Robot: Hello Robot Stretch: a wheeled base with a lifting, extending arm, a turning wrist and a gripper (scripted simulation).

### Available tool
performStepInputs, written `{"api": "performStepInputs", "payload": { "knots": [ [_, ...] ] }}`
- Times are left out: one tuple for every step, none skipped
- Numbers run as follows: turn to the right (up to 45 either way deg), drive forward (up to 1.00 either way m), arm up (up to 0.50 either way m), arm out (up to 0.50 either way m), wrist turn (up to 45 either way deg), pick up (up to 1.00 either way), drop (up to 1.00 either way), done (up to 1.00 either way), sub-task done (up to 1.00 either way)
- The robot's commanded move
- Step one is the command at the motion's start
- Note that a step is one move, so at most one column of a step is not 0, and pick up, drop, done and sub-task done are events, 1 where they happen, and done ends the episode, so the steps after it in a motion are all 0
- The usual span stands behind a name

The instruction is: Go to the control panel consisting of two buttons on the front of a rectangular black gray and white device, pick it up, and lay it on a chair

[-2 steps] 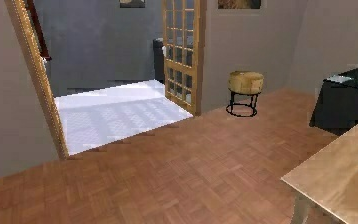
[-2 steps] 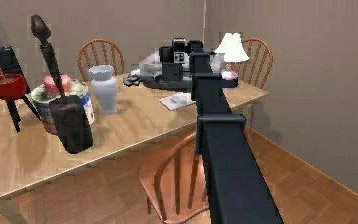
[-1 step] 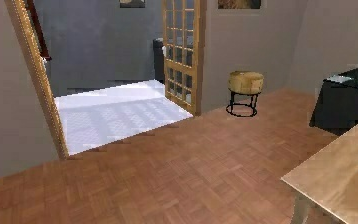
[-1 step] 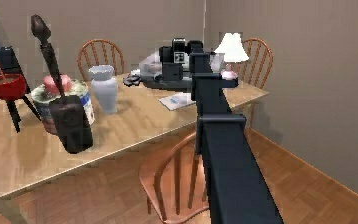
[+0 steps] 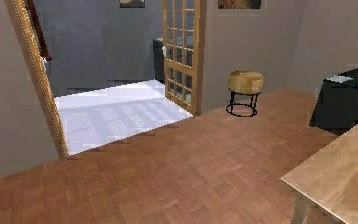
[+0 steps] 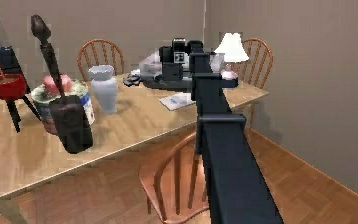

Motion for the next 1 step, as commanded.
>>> {"api": "performStepInputs", "payload": {
  "knots": [
    [0.0, 0.0, 0.0, 0.0, 0.0, 0.0, 1.0, 0.0, 0.0]
  ]
}}
